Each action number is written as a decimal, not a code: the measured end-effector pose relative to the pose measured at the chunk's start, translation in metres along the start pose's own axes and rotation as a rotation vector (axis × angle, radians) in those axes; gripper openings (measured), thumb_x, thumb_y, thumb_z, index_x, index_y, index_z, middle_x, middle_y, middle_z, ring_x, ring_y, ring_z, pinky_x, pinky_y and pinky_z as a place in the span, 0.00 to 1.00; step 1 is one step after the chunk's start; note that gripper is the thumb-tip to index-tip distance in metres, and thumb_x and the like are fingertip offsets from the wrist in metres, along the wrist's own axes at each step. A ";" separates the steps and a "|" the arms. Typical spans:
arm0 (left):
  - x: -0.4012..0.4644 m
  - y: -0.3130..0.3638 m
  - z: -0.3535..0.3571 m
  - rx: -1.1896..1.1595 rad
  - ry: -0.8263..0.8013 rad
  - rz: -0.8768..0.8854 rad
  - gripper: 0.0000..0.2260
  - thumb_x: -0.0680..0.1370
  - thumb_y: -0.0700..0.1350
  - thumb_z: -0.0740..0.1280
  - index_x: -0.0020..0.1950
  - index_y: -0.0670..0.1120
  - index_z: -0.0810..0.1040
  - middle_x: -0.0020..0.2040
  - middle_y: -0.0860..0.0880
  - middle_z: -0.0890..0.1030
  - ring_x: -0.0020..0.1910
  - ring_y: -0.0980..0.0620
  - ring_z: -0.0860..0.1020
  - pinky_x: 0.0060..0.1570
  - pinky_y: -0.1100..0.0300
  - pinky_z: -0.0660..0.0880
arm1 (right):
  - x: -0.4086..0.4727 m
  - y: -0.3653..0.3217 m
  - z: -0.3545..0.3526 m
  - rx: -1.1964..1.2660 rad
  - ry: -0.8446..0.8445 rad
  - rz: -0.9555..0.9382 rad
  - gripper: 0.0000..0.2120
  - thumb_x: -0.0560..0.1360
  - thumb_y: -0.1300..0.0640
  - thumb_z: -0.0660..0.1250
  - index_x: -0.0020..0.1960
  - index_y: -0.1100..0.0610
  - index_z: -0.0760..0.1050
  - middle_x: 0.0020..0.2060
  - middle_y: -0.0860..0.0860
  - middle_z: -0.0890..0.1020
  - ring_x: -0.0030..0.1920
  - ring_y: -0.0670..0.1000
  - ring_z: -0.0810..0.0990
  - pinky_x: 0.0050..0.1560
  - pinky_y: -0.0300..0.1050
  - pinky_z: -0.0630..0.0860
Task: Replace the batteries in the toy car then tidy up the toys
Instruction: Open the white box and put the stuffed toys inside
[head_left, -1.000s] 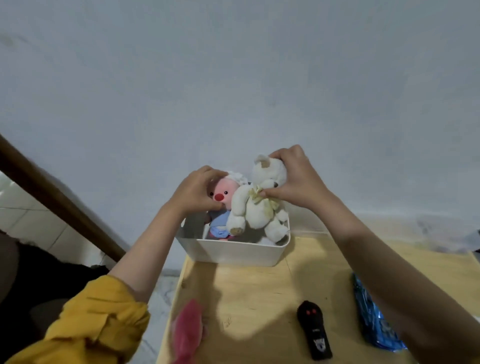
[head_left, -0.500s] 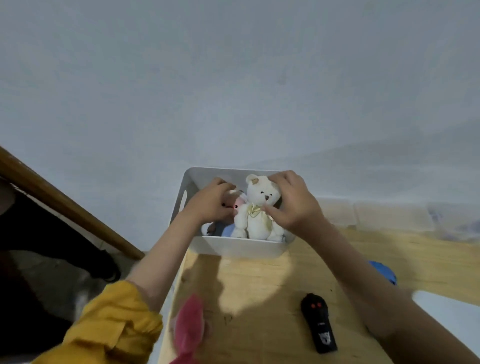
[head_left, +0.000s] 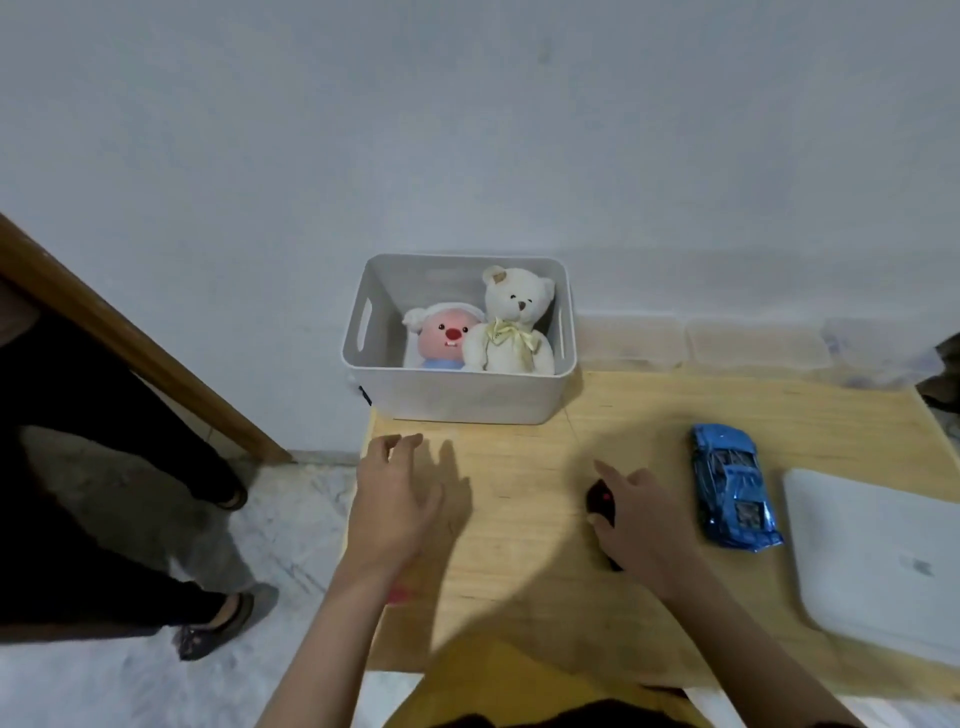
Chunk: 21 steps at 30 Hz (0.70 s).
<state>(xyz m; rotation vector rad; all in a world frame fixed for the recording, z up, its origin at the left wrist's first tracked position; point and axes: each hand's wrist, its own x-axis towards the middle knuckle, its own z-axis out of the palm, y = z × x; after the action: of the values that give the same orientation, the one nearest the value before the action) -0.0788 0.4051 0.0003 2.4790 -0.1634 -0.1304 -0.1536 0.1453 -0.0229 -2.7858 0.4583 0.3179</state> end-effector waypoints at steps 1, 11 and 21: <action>-0.006 -0.004 0.003 0.071 -0.053 -0.099 0.25 0.73 0.44 0.70 0.69 0.47 0.69 0.66 0.45 0.68 0.64 0.43 0.69 0.59 0.55 0.71 | -0.003 0.002 0.006 -0.016 -0.024 0.030 0.31 0.74 0.47 0.65 0.73 0.45 0.56 0.60 0.54 0.71 0.53 0.53 0.75 0.50 0.45 0.76; -0.031 -0.020 0.013 0.103 -0.134 -0.375 0.16 0.75 0.49 0.64 0.63 0.52 0.69 0.53 0.43 0.70 0.46 0.39 0.76 0.41 0.45 0.80 | -0.022 0.013 0.028 0.162 0.139 0.037 0.27 0.71 0.52 0.67 0.68 0.47 0.66 0.56 0.55 0.71 0.48 0.53 0.76 0.40 0.44 0.77; -0.017 0.037 -0.022 -0.414 0.219 -0.071 0.15 0.71 0.47 0.74 0.53 0.54 0.72 0.45 0.61 0.78 0.42 0.58 0.80 0.30 0.49 0.80 | -0.044 0.007 -0.023 0.438 0.626 -0.058 0.27 0.67 0.64 0.73 0.64 0.58 0.71 0.53 0.57 0.76 0.50 0.51 0.75 0.41 0.34 0.71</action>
<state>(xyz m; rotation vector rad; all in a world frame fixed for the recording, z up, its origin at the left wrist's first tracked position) -0.0958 0.3918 0.0414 2.0683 0.0424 0.0722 -0.1930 0.1434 0.0084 -2.4033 0.5041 -0.6152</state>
